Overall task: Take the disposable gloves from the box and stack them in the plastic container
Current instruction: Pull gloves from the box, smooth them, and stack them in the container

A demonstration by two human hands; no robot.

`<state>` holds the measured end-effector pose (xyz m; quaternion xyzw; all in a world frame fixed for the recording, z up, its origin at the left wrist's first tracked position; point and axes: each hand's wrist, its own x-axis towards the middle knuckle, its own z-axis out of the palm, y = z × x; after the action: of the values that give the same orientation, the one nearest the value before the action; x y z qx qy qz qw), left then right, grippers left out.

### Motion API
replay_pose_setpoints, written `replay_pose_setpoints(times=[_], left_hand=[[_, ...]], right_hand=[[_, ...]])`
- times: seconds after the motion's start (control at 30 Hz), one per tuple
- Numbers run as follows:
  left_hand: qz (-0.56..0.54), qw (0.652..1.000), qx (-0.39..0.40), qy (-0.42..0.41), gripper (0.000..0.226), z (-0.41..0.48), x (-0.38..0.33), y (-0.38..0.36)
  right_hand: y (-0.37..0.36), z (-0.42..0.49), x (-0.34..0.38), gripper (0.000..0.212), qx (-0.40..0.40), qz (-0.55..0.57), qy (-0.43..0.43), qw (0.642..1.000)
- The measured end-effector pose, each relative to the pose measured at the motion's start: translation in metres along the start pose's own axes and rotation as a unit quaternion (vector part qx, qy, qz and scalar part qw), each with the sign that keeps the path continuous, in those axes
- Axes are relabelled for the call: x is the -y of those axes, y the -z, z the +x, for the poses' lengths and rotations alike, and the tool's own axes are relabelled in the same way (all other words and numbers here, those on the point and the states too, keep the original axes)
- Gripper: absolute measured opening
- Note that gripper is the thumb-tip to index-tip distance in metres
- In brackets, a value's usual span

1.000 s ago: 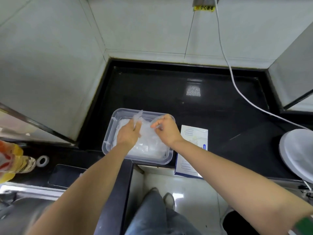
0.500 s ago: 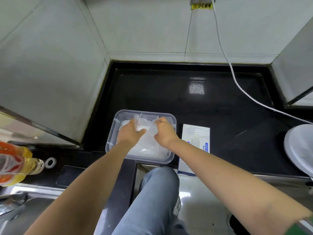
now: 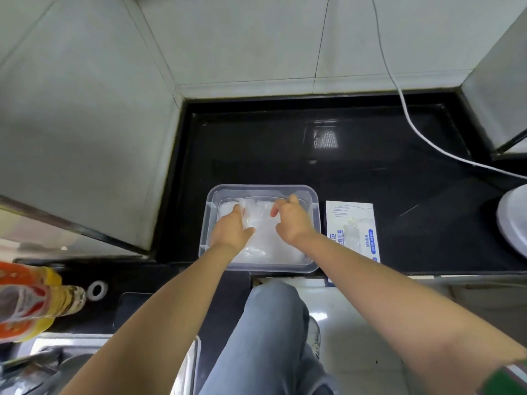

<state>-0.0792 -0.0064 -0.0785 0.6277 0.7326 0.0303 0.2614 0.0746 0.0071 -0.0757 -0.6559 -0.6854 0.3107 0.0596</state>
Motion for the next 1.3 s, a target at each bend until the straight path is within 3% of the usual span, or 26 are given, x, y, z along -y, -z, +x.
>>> replay_pose_setpoints(times=[0.23,0.37,0.5,0.6,0.73,0.8,0.87,0.97,1.07,1.13,1.2,1.3], left_hand=[[0.0,0.999,0.016,-0.028,0.066,0.006,0.007,0.006],[0.049,0.998,0.035,-0.024,0.07,0.009,0.01,0.003],[0.058,0.998,0.032,-0.014,0.064,0.01,0.007,0.006],[0.086,0.994,-0.055,-0.038,0.058,0.007,0.002,0.007],[0.165,0.943,-0.243,-0.158,0.059,-0.002,-0.005,0.002],[0.161,0.923,-0.275,-0.217,0.054,-0.006,-0.012,0.004],[0.185,0.934,-0.205,-0.227,0.046,-0.009,-0.019,0.007],[0.135,0.981,-0.054,-0.129,0.046,-0.006,-0.009,0.0],[0.051,0.998,0.008,-0.043,0.046,0.001,0.002,0.0],[0.02,0.999,0.026,-0.02,0.051,0.003,0.004,0.003],[0.018,0.999,-0.019,-0.025,0.058,0.002,0.002,0.01],[0.031,0.968,-0.175,-0.178,0.041,-0.006,-0.012,0.02]], right_hand=[[-0.01,0.006,0.007,0.038,0.065,-0.128,-0.032,0.989],[-0.011,0.001,0.011,0.037,0.136,-0.242,-0.069,0.958],[-0.014,0.008,0.003,0.033,0.149,-0.218,-0.084,0.961],[-0.01,0.007,0.003,0.034,0.13,-0.201,-0.082,0.967],[-0.007,0.001,0.005,0.061,0.082,-0.206,-0.046,0.974],[-0.004,-0.004,0.004,0.06,0.028,-0.233,-0.022,0.972],[-0.004,-0.005,0.003,0.048,-0.018,-0.246,0.017,0.969],[-0.013,-0.007,-0.003,0.035,-0.017,-0.214,0.069,0.974],[-0.019,-0.003,-0.004,0.042,0.074,-0.11,0.042,0.99],[-0.025,0.0,-0.004,0.06,0.153,-0.074,0.009,0.985],[-0.03,0.002,-0.004,0.08,0.196,-0.081,-0.012,0.977],[-0.034,0.008,-0.003,0.09,0.212,-0.108,-0.035,0.971]])
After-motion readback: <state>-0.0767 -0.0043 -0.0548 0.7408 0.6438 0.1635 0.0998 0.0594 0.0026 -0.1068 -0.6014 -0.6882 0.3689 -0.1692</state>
